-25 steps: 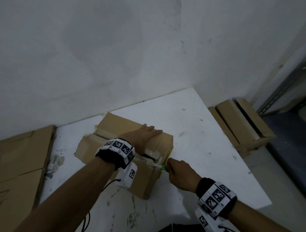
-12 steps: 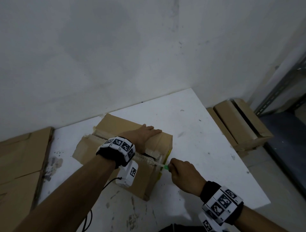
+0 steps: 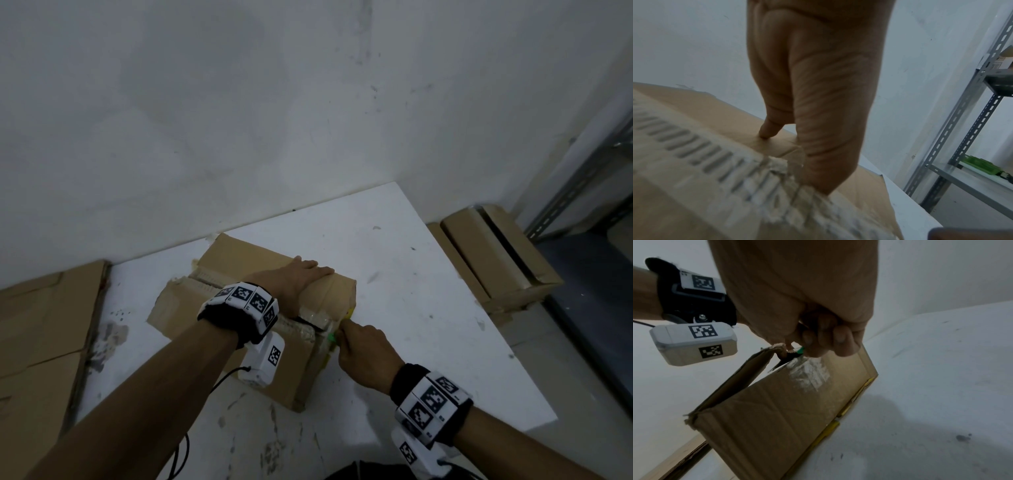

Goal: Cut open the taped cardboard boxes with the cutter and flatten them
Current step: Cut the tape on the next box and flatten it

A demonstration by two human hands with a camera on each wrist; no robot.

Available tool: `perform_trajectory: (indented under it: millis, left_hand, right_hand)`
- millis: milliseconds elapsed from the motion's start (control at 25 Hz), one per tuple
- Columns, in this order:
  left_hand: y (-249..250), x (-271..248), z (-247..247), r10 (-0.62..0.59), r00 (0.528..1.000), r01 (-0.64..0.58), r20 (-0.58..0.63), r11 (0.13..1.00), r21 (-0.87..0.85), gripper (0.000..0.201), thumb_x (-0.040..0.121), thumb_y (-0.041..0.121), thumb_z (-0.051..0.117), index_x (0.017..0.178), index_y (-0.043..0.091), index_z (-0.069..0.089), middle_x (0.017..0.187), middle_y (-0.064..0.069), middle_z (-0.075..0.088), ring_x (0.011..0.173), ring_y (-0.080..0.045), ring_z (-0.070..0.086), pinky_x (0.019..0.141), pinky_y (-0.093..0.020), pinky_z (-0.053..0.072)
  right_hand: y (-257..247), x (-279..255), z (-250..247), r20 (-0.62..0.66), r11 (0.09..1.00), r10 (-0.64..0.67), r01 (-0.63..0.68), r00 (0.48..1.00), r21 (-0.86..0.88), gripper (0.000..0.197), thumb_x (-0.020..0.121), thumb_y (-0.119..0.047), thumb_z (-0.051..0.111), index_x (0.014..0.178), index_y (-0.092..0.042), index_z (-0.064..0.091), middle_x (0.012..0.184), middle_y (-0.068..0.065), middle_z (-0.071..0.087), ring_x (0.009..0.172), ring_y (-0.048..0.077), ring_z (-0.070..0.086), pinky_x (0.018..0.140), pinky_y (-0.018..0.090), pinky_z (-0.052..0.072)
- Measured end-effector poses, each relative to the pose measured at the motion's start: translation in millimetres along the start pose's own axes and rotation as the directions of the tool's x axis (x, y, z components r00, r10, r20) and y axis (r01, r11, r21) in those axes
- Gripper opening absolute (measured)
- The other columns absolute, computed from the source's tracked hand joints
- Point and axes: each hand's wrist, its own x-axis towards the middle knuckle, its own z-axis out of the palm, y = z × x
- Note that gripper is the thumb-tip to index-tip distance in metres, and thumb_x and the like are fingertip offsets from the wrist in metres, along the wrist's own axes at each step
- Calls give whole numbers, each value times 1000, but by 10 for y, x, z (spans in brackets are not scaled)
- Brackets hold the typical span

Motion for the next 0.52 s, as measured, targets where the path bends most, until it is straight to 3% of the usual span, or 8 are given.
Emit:
perform_trajectory:
  millis: [200,520]
  left_hand:
    - [-39,22,23,8,1000,-8,-1,1000,-2,114,81,32,83,158,34,-1,166,-5,-2,153,-33,-6,120,-58,19]
    - [-18,4,45,16,1000,-16,-22,1000,-22,115,79,36,83,158,33,1,166,-6,0,153,-34,-4,120,-58,18]
  right_hand:
    - [-1,-10,1,-16,998,30,-31,999,-51,14,101,-20,43,91,-13,37,66,-6,31,53,7,26,47,26,12]
    - [203,-149,-51,-106,994,113,-114,988,-4,13,99,-16,40,87,-17,37,65,-4,41,51,14,32,48,29,17]
